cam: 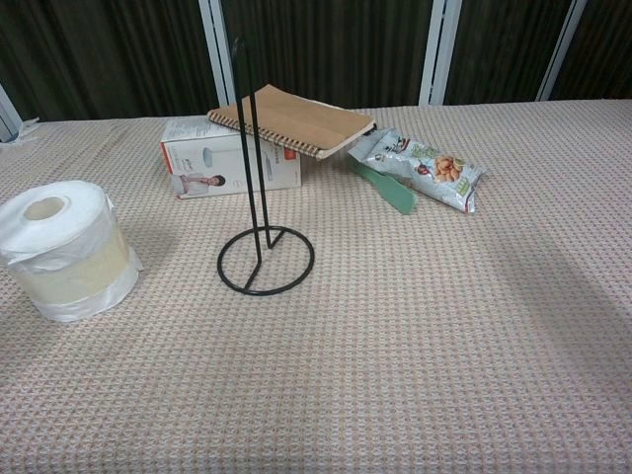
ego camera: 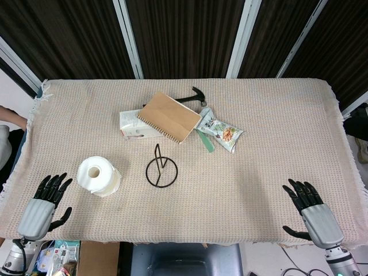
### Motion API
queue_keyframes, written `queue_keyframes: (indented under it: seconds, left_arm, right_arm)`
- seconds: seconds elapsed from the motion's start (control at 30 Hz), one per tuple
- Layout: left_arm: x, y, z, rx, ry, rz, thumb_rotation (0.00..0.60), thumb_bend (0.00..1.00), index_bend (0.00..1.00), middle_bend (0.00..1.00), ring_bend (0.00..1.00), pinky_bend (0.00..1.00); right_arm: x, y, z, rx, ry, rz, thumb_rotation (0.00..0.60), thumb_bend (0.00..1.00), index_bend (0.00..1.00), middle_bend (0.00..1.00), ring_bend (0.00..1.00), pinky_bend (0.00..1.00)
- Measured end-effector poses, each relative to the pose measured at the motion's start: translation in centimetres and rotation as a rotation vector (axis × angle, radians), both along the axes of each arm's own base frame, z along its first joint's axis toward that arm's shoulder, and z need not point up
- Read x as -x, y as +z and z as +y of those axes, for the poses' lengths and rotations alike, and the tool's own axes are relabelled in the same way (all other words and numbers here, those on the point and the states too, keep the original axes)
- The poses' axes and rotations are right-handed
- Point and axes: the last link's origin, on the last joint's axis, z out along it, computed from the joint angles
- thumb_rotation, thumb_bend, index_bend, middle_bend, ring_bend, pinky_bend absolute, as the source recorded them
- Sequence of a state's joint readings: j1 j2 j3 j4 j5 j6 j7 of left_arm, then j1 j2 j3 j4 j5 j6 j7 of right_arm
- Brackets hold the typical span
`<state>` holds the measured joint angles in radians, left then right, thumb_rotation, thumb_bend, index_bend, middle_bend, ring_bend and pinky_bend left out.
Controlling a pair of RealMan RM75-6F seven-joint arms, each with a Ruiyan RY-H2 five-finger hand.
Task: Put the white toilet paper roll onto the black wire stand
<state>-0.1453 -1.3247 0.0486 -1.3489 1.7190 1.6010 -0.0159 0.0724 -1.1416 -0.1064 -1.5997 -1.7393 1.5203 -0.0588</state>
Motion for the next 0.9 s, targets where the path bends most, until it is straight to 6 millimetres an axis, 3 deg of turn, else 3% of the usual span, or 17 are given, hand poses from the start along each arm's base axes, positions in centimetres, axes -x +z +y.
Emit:
queue_keyframes:
  seconds: [0.3, 0.5, 0.9]
  left_arm:
    - [-0.5, -0.9, 0.7, 0.051, -0.027, -0.245, 0.600, 0.33, 0.00, 0.00, 0.00, 0.01]
    - [-0.4, -2.5, 3.2, 0.133, -0.020, -0.529, 0.600, 0.31, 0.00, 0.00, 0.00, 0.00]
    - [0.1, -7.9, 8.1, 0.231, 0.060, -0.569, 0.600, 0.31, 0.00, 0.00, 0.00, 0.00]
  right_arm:
    - [0.0, -0.1, -0.1, -0.024, -0.011, -0.012, 0.600, 0.11, 0.00, 0.00, 0.00, 0.00]
    - [-0.1, 0.5, -0.2, -0.009, -0.009, -0.035, 0.600, 0.11, 0.00, 0.00, 0.00, 0.00]
    - [-0.3, 0.5, 0.1, -0.038, 0.003, -0.073, 0.600, 0.11, 0.00, 0.00, 0.00, 0.00]
